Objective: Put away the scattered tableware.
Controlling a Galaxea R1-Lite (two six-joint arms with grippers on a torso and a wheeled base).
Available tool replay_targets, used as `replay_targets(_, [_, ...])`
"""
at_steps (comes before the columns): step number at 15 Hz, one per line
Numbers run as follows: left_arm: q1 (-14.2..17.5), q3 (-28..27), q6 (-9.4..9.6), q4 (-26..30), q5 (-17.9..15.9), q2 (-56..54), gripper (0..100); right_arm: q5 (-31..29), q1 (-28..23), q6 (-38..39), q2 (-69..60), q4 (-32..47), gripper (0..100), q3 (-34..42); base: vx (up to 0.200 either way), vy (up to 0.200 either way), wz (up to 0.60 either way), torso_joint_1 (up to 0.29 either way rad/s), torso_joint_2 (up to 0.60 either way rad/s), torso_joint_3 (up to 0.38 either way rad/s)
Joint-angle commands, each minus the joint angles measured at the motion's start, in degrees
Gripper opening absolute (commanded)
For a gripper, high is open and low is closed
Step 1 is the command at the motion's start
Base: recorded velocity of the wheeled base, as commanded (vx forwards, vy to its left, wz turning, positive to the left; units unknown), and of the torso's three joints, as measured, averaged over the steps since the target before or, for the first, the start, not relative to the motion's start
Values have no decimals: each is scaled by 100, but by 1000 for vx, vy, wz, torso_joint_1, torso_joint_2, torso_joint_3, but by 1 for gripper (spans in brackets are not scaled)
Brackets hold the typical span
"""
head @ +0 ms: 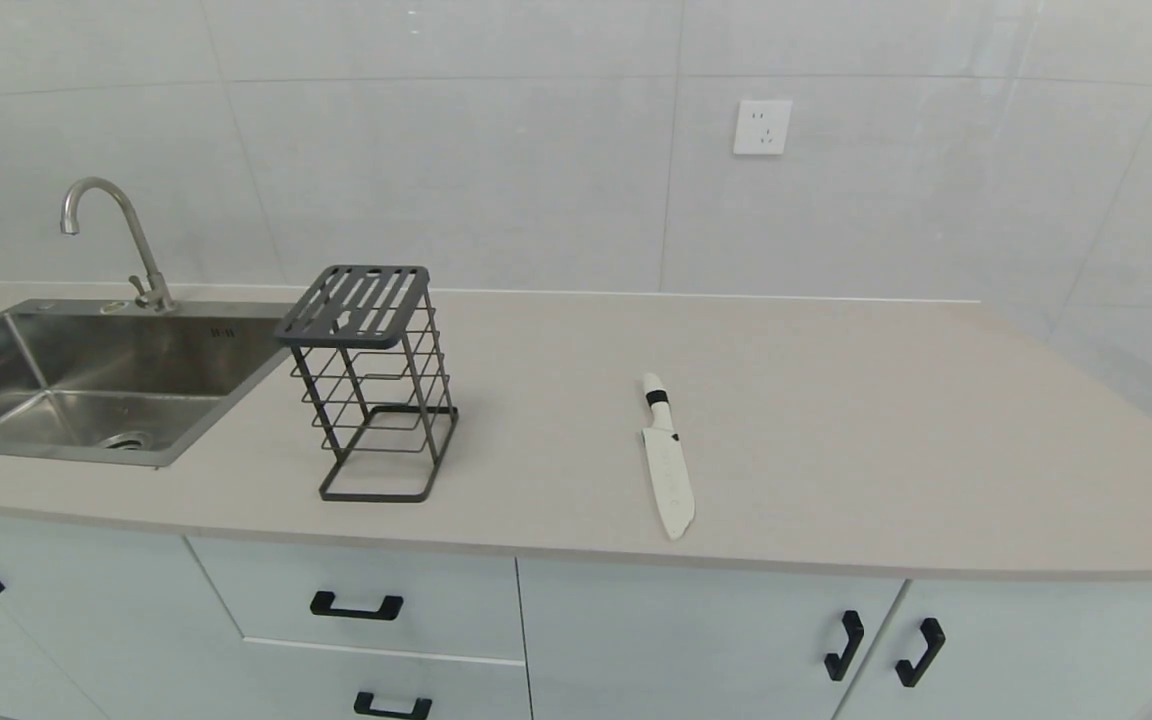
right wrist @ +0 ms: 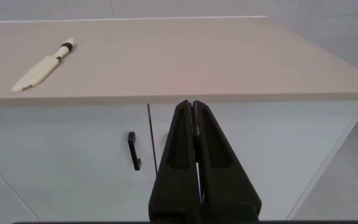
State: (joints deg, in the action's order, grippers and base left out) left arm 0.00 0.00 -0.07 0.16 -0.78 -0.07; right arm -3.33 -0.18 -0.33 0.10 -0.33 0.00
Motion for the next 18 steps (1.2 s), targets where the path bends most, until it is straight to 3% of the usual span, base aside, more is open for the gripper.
replay_targets(1, [0, 0, -1, 2, -1, 7, 100, -1, 1, -2, 8, -2, 0, 0, 0, 0, 0, 203, -549, -344])
replay_targets(7, [0, 0, -1, 2, -1, 7, 100, 8, 1, 7, 8, -2, 0, 0, 0, 0, 0, 225, -578, -356])
replay_targets(9, [0, 0, -1, 2, -1, 7, 100, -1, 1, 7, 8, -2, 0, 0, 200, 200, 0, 207, -557, -307])
replay_targets(18, [0, 0, -1, 2, -1, 7, 100, 8, 1, -2, 8, -2, 0, 0, 22, 22, 0, 15, -30, -16])
